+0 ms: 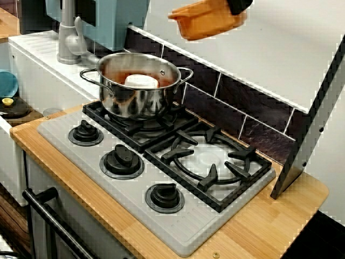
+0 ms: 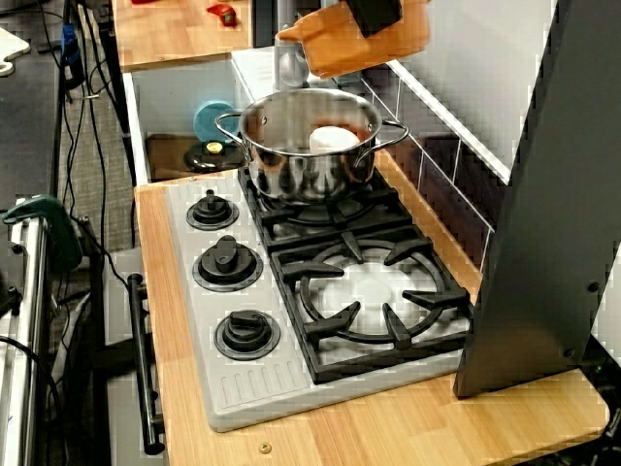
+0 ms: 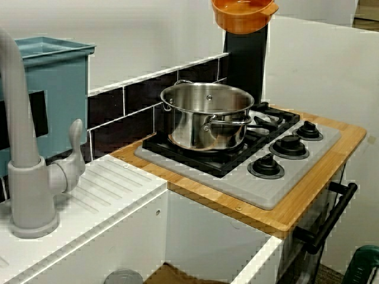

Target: Lift pot from stove

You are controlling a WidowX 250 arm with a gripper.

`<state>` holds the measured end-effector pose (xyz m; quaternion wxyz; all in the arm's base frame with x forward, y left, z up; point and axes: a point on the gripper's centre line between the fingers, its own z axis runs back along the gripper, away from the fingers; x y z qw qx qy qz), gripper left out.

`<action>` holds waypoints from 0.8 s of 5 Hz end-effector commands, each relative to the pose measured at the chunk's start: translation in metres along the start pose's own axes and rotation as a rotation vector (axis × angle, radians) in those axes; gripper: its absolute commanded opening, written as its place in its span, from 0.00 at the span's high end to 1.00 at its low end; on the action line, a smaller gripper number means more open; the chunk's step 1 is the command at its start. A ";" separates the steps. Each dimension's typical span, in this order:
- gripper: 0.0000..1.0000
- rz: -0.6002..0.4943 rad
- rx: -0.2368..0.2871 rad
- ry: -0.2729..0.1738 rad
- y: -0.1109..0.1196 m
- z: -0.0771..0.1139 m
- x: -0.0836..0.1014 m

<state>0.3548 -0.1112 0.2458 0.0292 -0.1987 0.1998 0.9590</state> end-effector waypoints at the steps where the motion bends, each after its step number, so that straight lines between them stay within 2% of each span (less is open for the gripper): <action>1: 1.00 -0.028 0.005 0.074 0.009 0.025 0.000; 4: 1.00 -0.026 0.000 0.078 0.013 0.024 -0.001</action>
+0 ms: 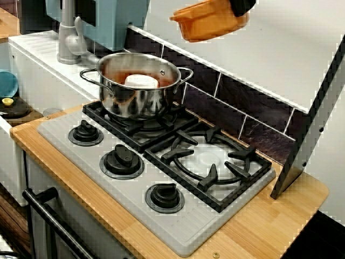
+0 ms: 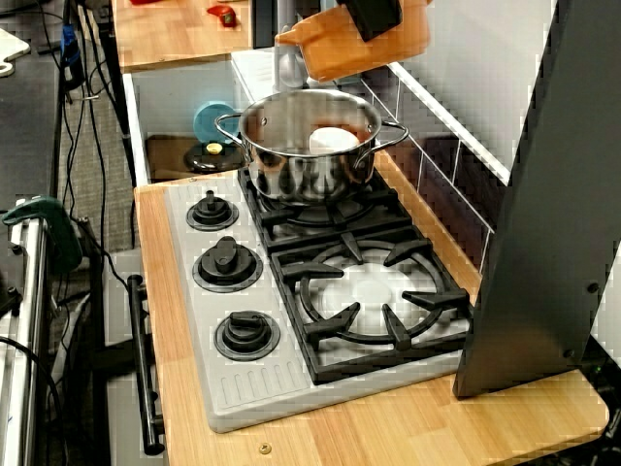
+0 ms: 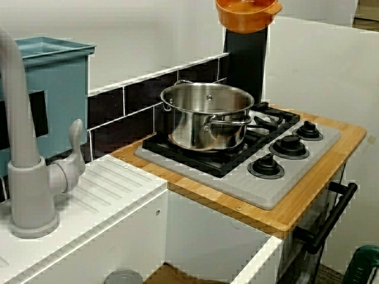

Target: Lift pot from stove

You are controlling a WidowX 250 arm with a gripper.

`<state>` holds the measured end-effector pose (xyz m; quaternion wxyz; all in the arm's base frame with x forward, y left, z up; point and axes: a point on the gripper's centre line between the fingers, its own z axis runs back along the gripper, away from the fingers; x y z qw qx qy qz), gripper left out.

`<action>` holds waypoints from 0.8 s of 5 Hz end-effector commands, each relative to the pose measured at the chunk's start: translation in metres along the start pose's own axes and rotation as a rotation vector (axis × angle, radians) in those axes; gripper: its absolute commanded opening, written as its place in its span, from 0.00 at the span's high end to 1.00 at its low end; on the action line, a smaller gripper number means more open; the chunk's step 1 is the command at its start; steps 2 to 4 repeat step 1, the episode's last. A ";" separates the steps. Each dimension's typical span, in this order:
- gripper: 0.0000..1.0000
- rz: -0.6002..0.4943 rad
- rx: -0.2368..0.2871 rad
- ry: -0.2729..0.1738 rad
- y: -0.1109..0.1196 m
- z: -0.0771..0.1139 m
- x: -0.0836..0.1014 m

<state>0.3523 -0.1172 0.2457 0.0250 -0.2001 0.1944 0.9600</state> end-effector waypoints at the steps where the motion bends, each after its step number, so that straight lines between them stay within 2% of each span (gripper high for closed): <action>1: 1.00 -0.035 0.015 0.074 0.008 0.026 -0.002; 4: 1.00 -0.035 0.015 0.074 0.008 0.026 -0.002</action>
